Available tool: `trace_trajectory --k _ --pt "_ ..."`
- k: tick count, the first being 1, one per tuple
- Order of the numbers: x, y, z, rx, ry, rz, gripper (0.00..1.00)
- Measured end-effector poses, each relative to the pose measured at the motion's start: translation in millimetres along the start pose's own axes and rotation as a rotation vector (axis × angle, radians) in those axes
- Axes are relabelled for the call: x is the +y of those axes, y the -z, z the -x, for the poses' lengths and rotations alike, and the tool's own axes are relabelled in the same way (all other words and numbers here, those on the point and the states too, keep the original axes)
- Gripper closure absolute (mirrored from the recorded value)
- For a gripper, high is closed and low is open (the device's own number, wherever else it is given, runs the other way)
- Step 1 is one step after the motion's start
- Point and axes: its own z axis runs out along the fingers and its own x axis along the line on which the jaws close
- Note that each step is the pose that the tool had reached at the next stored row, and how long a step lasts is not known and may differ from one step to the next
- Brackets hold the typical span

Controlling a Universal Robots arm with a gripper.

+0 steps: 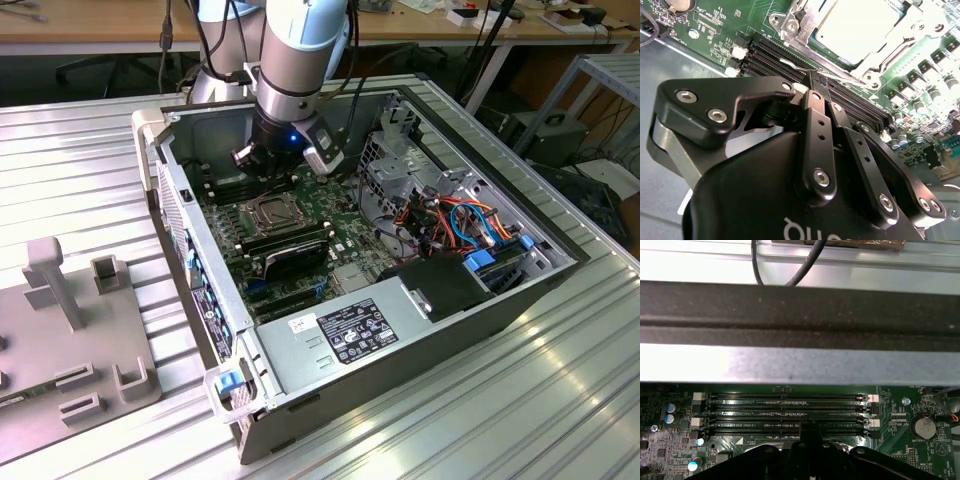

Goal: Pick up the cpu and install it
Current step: 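Install the first cpu locking lever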

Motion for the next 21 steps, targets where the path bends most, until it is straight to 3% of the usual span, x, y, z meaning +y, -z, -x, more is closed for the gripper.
trace_trajectory --k 11,21 --pt "-1.3 -6.6 2.8 0.0002 0.0 -0.0003 0.89" --pt "-1.8 -8.6 5.0 0.0001 0.0 -0.0003 0.89"
